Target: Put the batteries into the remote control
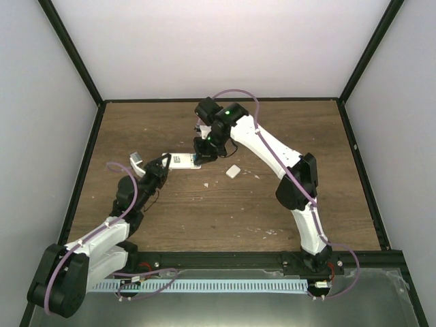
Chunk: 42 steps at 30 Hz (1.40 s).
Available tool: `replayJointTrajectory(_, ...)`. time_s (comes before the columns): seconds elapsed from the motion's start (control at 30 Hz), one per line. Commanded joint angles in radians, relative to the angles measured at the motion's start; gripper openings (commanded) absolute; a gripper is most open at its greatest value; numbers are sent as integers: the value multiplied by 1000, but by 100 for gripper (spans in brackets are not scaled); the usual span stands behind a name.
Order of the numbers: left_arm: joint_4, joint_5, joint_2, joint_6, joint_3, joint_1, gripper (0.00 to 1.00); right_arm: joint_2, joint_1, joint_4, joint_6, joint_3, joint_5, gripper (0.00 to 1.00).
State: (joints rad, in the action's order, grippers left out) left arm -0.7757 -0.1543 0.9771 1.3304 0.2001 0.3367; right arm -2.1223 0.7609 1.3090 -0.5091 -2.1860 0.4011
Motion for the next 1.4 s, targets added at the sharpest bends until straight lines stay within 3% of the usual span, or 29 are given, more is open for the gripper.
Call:
replayJointTrajectory(0.0, -66, -13, -3, 10, 25, 10, 0, -28, -8, 14, 12, -54, 9, 2)
replayJointTrajectory(0.6, -67, 4, 1, 10, 27, 11, 0, 2, 0, 24, 38, 44, 65, 5)
replayJointTrajectory(1.37, -76, -10, 11, 11, 35, 10, 0, -30, -3, 22, 29, -62, 66, 8)
